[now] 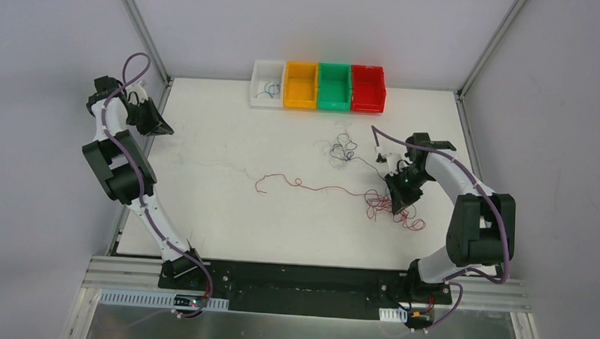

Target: Untangle the cables

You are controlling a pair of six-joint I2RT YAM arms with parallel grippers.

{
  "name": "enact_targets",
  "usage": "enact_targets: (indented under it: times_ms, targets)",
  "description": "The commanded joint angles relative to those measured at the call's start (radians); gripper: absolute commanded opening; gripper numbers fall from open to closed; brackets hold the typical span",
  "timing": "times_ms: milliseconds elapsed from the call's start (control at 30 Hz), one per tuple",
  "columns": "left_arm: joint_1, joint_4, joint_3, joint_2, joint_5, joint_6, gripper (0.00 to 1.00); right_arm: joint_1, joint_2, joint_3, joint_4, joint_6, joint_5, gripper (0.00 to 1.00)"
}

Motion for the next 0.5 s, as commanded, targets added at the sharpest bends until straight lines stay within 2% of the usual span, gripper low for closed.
enact_targets:
  times_ms: [0,233,467]
  targets:
    - [0.021,-0.009,0.105,-0.061,-0.068,0.025,0.00,-0.028,-0.034,0.018,-0.068,-0.062,0.008,0.00]
    - [0.072,-0.025,0.164,0.000,-0.200,0.111,0.00,-0.154,-0.069,0.001,-0.101,-0.141,0.024,0.00]
    - [0.074,-0.024,0.227,0.028,-0.284,0.080,0.00,-0.163,-0.051,0.031,-0.102,-0.119,-0.005,0.00]
